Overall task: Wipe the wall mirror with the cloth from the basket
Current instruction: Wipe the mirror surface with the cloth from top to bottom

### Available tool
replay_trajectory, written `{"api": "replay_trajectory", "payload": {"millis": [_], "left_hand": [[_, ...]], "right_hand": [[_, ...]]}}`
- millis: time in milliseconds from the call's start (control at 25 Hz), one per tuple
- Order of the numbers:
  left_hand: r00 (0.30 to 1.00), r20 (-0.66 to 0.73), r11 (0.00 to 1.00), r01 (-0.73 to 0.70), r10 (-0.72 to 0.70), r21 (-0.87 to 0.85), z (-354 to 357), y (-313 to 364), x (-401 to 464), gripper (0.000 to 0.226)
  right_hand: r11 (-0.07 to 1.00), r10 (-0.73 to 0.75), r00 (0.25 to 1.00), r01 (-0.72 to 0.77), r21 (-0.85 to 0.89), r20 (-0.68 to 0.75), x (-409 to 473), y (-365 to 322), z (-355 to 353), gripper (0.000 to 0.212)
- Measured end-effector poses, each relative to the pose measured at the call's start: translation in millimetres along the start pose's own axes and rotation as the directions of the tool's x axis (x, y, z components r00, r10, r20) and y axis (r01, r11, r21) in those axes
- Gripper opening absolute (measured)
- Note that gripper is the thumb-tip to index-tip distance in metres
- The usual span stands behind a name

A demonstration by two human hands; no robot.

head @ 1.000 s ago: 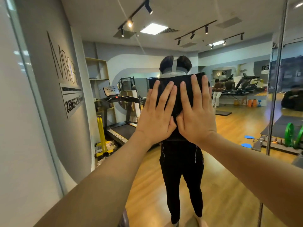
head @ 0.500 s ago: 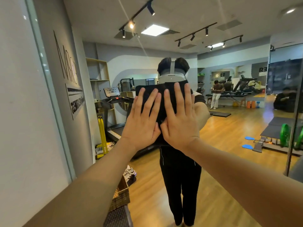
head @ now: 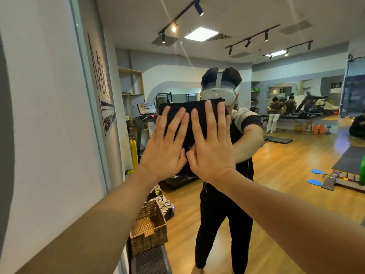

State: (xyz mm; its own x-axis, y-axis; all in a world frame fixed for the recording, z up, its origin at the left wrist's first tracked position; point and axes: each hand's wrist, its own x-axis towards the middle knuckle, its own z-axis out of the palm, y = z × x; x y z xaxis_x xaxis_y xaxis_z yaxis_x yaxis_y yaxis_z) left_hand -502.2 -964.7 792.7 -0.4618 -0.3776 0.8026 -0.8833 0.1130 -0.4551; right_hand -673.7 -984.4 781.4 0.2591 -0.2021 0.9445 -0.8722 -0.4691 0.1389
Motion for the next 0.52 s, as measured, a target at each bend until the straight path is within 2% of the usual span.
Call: {"api": "replay_trajectory", "payload": {"millis": [520], "left_hand": [[0.999, 0.010, 0.999, -0.050, 0.050, -0.014, -2.4, -150.0, -84.7, 0.075]], "right_hand": [[0.999, 0.026, 1.000, -0.027, 0.034, 0.014, 33.4, -157.0, 59.3, 0.081]]}}
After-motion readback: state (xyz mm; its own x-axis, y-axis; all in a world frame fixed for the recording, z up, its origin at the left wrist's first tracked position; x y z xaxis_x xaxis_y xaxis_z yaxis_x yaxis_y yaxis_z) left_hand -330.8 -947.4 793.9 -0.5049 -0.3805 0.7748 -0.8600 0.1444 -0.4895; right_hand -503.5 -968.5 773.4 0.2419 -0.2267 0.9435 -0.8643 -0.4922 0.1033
